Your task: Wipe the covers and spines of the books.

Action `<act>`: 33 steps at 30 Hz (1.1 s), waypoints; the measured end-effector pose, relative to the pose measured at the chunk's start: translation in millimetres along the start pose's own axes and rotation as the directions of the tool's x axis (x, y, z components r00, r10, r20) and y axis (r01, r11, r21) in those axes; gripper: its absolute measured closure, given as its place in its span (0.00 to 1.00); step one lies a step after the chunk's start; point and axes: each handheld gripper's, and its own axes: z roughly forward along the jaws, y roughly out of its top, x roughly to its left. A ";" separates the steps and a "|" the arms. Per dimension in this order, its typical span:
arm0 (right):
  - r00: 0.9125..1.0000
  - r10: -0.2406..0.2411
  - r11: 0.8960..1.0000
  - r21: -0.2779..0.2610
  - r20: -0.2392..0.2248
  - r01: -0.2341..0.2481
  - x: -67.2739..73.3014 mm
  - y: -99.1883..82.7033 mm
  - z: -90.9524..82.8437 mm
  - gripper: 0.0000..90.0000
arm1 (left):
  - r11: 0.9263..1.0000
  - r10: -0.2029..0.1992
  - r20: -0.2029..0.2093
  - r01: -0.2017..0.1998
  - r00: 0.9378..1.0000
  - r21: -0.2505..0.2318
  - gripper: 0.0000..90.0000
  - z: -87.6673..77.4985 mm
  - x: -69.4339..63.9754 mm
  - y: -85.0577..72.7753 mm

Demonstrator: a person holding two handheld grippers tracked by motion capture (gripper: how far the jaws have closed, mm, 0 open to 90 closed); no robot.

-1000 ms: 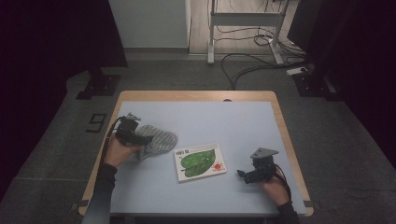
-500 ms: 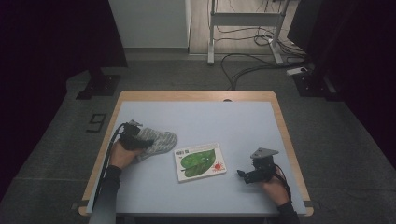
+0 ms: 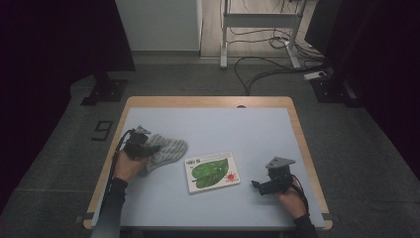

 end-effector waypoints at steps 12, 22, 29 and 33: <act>1.000 0.000 1.000 0.001 -0.001 0.000 0.0 0.0 -0.1 0.00 | 0.995 0.057 0.044 -0.053 0.997 -0.088 0.72 -41.4 -29.2 20.1; 1.000 -0.001 1.000 0.001 -0.001 0.001 -0.1 0.0 -0.1 0.00 | 0.986 0.142 0.130 -0.128 0.981 -0.109 0.71 -31.5 -66.2 28.1; 1.000 -0.001 1.000 -0.001 0.001 0.001 0.1 -0.1 -0.1 0.00 | 0.982 0.190 0.144 -0.186 0.971 -0.036 0.71 -2.1 -85.6 24.6; 1.000 0.000 1.000 -0.001 0.001 0.000 0.1 -0.1 -0.1 0.00 | 0.982 0.189 0.140 -0.189 0.972 -0.010 0.71 13.1 -89.9 18.3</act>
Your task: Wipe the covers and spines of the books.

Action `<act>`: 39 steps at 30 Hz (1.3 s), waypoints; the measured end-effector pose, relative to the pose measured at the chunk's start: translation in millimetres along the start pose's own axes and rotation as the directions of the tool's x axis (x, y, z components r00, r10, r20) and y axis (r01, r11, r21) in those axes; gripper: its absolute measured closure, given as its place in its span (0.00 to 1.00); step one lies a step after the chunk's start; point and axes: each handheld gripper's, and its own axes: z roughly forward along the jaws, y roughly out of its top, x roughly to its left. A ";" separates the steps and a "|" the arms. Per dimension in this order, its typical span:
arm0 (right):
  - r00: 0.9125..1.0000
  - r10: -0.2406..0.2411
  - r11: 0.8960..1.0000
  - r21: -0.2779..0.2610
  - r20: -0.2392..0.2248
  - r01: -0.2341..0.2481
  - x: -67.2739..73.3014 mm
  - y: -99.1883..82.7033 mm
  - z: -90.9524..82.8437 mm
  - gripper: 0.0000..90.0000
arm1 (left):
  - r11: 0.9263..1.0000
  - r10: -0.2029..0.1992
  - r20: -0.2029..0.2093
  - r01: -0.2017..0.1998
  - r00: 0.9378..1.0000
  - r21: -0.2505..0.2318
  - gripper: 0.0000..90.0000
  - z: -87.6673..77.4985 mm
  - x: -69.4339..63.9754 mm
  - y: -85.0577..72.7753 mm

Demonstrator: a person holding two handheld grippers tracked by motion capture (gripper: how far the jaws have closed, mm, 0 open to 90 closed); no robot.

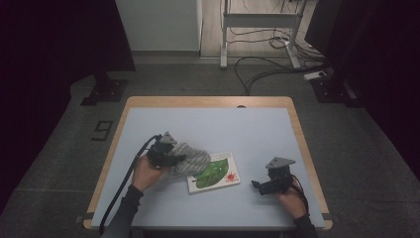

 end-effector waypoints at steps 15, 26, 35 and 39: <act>1.000 0.000 1.000 0.002 -0.002 0.000 -0.2 0.1 0.0 0.00 | 1.000 -0.001 0.015 0.001 1.000 -0.002 0.71 22.6 -7.6 -7.0; 1.000 0.000 1.000 0.001 -0.002 0.000 -0.2 0.1 0.0 0.00 | 0.999 0.029 0.039 -0.030 0.999 0.014 0.71 46.6 -23.4 19.7; 1.000 0.000 1.000 0.002 -0.002 0.000 -0.2 0.0 0.0 0.00 | 0.998 0.050 0.066 -0.052 0.997 0.019 0.71 66.0 -36.8 41.7; 1.000 0.000 1.000 0.002 -0.002 0.000 -0.3 0.1 0.0 0.00 | 0.998 0.060 0.080 -0.062 0.995 0.023 0.71 76.1 -42.1 53.3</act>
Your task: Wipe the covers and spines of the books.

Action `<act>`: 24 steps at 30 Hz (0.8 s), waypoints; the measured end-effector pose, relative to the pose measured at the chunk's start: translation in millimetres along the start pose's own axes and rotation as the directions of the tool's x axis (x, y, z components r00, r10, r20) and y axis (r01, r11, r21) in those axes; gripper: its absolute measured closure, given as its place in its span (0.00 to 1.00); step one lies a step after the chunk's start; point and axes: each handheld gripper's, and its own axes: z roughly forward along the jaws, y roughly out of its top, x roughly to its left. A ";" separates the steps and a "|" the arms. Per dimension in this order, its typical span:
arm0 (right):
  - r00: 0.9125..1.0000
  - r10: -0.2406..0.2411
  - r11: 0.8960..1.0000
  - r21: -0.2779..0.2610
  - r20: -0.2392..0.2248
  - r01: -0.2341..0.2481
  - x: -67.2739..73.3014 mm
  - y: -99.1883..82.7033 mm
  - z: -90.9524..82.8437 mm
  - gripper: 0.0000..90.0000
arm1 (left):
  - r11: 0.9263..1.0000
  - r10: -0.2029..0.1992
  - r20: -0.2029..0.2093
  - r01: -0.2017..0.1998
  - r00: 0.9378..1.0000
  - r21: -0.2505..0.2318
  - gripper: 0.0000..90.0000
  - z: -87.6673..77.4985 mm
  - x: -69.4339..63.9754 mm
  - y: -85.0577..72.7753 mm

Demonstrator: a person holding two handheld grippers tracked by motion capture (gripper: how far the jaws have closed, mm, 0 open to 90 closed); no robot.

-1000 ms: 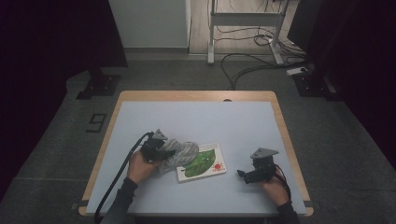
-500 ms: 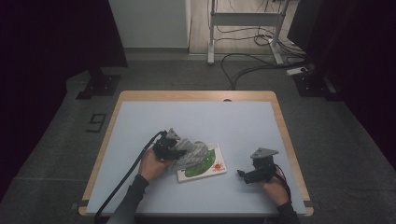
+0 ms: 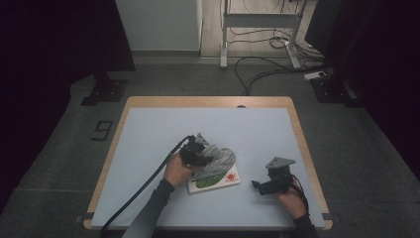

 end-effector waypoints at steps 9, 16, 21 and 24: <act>1.000 -0.001 1.000 -0.001 0.000 0.001 -0.1 0.0 0.1 0.00 | 0.999 0.031 0.012 -0.031 0.999 0.008 0.71 21.7 -10.0 26.2; 1.000 0.000 1.000 0.000 0.000 0.000 0.1 -0.1 -0.1 0.00 | 1.000 0.025 0.031 -0.026 0.999 0.007 0.70 34.5 -12.8 38.6; 1.000 -0.001 1.000 -0.001 0.000 0.001 -0.1 -0.1 0.0 0.00 | 0.999 0.041 0.042 -0.041 0.998 0.005 0.71 34.2 -17.2 37.6; 1.000 -0.002 1.000 -0.001 0.000 0.002 -0.1 -0.1 0.0 0.00 | 0.999 0.051 0.051 -0.052 0.997 0.002 0.70 34.7 -23.6 36.9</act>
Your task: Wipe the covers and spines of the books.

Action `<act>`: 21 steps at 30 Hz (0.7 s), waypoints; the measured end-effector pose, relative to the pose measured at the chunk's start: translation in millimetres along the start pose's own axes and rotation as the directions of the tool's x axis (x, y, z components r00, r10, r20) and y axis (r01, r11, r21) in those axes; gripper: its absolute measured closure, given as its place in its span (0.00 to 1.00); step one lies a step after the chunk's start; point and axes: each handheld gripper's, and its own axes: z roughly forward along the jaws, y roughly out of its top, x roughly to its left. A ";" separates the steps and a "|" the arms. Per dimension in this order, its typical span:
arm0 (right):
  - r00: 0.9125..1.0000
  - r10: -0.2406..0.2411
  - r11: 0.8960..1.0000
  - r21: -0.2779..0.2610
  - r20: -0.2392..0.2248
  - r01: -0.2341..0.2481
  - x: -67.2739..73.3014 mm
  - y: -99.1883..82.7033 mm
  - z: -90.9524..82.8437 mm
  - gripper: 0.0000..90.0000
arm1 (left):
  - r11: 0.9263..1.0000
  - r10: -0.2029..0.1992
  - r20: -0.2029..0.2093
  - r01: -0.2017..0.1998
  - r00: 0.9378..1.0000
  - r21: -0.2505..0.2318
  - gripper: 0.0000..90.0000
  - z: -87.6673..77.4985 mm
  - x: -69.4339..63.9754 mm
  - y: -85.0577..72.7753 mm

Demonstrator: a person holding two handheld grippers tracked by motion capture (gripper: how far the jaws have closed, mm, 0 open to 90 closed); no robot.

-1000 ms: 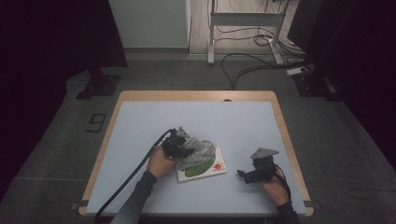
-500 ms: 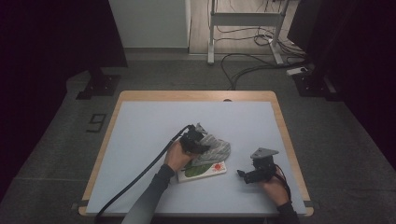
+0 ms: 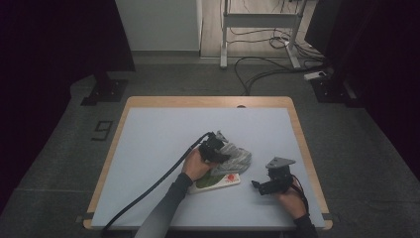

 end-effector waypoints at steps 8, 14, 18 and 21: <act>1.000 0.002 1.000 0.000 0.001 -0.002 0.3 0.0 0.0 0.00 | 0.999 0.033 0.058 -0.033 0.998 0.008 0.70 0.2 -17.6 -1.1; 1.000 0.002 1.000 0.000 0.002 -0.002 0.3 -0.1 0.0 0.00 | 0.998 0.063 0.070 -0.064 0.996 0.010 0.70 0.5 -29.1 -1.6; 1.000 0.002 1.000 -0.001 0.002 -0.002 0.5 -0.1 -0.2 0.00 | 0.998 0.066 0.066 -0.068 0.996 0.018 0.70 -2.2 -25.9 -3.9; 1.000 0.002 1.000 -0.002 0.002 -0.002 0.5 -0.1 -0.2 0.00 | 0.998 0.065 0.061 -0.067 0.996 0.022 0.70 -5.4 -23.5 -7.3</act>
